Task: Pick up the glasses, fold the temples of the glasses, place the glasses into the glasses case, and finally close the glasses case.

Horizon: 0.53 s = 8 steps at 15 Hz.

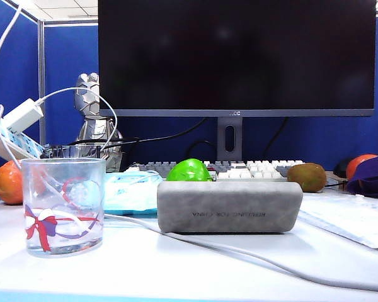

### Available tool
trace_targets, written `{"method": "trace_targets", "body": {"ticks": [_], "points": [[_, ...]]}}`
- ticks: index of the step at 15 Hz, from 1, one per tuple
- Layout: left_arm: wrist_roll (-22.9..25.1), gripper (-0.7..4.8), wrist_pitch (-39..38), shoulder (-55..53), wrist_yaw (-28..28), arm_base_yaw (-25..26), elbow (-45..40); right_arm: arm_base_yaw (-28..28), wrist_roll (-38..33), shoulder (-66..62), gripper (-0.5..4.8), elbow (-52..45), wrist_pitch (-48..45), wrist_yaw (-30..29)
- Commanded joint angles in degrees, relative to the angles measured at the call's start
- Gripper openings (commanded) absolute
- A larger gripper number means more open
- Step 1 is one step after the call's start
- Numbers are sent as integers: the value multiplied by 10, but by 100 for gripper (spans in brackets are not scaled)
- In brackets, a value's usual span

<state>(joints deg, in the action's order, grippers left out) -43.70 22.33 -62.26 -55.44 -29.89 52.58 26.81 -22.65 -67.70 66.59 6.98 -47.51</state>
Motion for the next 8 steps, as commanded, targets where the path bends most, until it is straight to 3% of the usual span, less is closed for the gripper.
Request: {"method": "trace_targets", "body": {"ticks": [1,7,8], "points": [[-37,-5,52,2,-16,0,3,27,2,0,2,2,-5,6],[-32,-5,50,1,-7,0,2,98,2,-6,2,2,-14,9],[-20,-5,44,-2,-7,0,2,98,1,-6,2,2,-20,-17]]}}
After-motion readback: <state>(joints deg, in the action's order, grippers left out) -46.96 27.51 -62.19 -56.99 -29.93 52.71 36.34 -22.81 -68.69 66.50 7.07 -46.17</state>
